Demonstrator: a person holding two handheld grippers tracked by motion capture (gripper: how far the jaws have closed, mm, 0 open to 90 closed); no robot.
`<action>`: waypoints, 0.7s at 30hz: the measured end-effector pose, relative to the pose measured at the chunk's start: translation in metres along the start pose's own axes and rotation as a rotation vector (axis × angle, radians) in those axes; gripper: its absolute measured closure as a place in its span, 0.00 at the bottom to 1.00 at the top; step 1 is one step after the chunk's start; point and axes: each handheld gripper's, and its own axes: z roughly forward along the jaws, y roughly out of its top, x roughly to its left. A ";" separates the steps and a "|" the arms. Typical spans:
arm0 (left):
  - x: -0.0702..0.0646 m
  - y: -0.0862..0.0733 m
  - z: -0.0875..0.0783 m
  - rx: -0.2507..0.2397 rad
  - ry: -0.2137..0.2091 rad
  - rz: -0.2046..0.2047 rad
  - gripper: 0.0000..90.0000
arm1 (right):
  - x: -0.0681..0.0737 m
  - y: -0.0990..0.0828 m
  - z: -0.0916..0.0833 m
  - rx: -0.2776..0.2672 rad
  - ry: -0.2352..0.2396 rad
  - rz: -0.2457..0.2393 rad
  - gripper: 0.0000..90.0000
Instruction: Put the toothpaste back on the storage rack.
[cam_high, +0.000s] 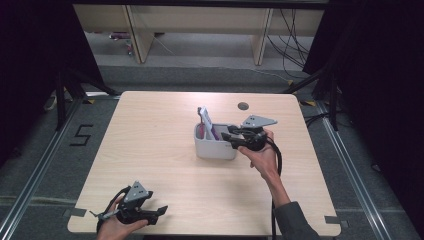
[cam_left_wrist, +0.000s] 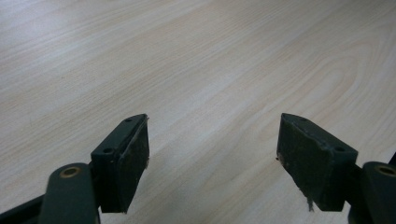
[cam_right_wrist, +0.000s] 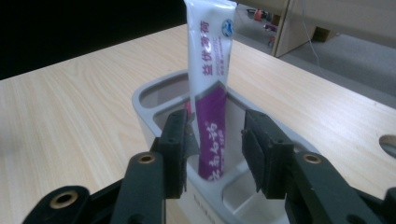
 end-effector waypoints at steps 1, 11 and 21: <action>0.001 0.000 0.000 0.004 0.003 0.001 0.28 | 0.000 0.000 0.000 0.000 0.000 0.000 0.67; 0.000 0.000 -0.001 0.001 0.007 -0.001 0.28 | -0.001 -0.009 -0.021 0.009 0.012 0.037 0.62; 0.000 0.000 -0.001 0.002 0.006 0.001 0.28 | 0.001 -0.012 -0.028 0.017 0.023 0.074 0.54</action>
